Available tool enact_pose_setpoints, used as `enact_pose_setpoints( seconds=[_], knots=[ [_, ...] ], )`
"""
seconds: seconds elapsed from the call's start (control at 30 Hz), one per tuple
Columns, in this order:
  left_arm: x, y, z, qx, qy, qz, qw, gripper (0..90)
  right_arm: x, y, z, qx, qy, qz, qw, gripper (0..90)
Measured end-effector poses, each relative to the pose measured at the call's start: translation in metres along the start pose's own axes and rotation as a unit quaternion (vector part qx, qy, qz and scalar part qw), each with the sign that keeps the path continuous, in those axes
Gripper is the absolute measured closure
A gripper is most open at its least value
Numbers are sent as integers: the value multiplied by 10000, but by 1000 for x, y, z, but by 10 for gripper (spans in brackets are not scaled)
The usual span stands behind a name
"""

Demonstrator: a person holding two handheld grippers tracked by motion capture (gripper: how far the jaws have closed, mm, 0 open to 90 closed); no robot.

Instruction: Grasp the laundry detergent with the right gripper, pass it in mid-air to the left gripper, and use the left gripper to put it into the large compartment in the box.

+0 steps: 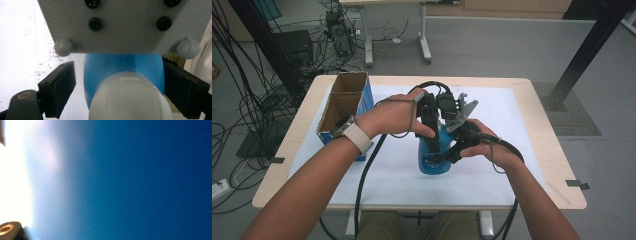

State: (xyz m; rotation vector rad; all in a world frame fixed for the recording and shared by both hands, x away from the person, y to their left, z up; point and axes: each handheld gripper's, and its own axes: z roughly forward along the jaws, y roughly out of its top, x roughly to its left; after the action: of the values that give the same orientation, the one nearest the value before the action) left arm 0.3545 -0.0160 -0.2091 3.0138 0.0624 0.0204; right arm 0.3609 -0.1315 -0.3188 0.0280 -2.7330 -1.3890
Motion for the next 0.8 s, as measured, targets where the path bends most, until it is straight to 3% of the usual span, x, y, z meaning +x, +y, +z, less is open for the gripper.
enact_pose_setpoints(
  seconds=[0.8],
  knots=[
    [-4,-3,-1,-109,32,-6,9999,155,1,2,0,-10,-5,-80,10000,431]
  ],
)
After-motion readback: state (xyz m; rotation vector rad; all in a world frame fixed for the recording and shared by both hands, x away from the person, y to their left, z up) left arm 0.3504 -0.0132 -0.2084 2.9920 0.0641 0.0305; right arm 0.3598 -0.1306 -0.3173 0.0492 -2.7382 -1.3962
